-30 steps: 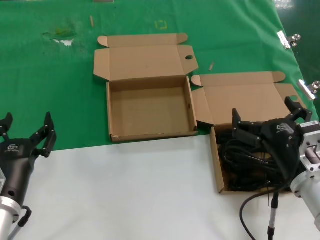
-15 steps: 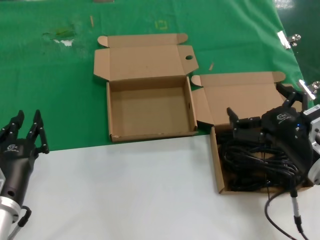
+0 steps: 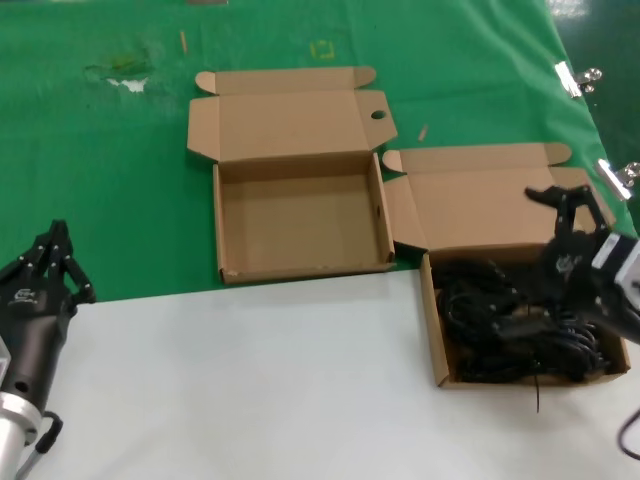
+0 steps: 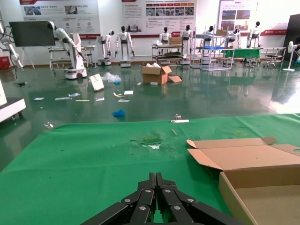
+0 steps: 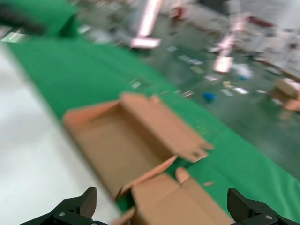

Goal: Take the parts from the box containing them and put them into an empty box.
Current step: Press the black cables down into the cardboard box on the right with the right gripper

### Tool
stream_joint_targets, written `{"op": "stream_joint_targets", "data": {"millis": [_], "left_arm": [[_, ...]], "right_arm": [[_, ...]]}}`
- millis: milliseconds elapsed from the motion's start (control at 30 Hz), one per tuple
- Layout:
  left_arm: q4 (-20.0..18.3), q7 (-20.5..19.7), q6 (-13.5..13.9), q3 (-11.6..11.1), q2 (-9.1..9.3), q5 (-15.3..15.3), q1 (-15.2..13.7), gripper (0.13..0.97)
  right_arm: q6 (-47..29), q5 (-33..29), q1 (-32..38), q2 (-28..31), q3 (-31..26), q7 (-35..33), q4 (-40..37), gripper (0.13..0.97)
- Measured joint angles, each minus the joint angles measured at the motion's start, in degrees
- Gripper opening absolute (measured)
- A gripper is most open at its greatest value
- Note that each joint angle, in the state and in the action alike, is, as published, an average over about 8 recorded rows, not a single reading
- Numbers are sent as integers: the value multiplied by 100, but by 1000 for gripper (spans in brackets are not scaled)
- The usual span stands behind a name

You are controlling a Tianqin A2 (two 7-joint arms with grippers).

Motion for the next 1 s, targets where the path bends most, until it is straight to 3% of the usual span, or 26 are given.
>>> {"op": "stream_joint_targets", "data": {"millis": [500,1000], "left_arm": [[0,-1,0,0,0,0,0,140],[0,-1,0,0,0,1,0,140]], "right_arm": [[-2592,-1065,410,532,189,-745,-680,966],[-3200,-1635,429,205,433,-1021,-1060,929]]}}
